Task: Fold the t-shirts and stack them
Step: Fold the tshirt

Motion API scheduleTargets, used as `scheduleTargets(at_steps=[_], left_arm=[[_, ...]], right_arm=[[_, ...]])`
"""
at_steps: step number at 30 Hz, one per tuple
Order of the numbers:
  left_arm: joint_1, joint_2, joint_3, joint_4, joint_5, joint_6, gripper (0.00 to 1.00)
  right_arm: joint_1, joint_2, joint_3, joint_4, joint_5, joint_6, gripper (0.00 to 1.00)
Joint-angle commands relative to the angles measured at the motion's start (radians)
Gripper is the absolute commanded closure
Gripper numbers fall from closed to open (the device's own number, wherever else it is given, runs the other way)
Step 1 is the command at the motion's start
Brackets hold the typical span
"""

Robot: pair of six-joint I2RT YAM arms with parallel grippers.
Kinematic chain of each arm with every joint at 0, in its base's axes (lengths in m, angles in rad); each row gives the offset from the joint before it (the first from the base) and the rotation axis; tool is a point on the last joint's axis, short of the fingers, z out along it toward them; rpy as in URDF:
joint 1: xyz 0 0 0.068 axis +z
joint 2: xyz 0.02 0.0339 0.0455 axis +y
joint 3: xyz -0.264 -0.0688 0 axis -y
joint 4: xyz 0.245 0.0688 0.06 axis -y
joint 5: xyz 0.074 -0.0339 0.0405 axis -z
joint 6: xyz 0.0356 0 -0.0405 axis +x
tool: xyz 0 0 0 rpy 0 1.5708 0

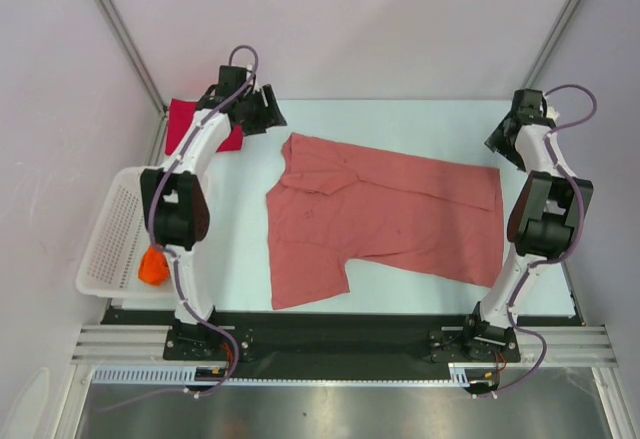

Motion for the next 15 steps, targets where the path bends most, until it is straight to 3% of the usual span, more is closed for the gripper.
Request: scheduleTargets(at_steps=[1,9,15], left_arm=[[-0.015,0.158,0.170,-0.113,-0.059,0.130,0.31],[-0.017,0.348,0.295,-0.092,-0.031,0.120,0.34],[-0.031,0.347,0.274,-0.093,-0.054,0.066,0.40]], right_arm=[[-0.015,0.079,0.062,0.060,-0.067,-0.140,0.21],[-0.037,0.119,0.020,0.095,-0.126,-0.157,0.25],[-0.038,0.057,-0.094,0.112,-0.156,-0.148,0.29]])
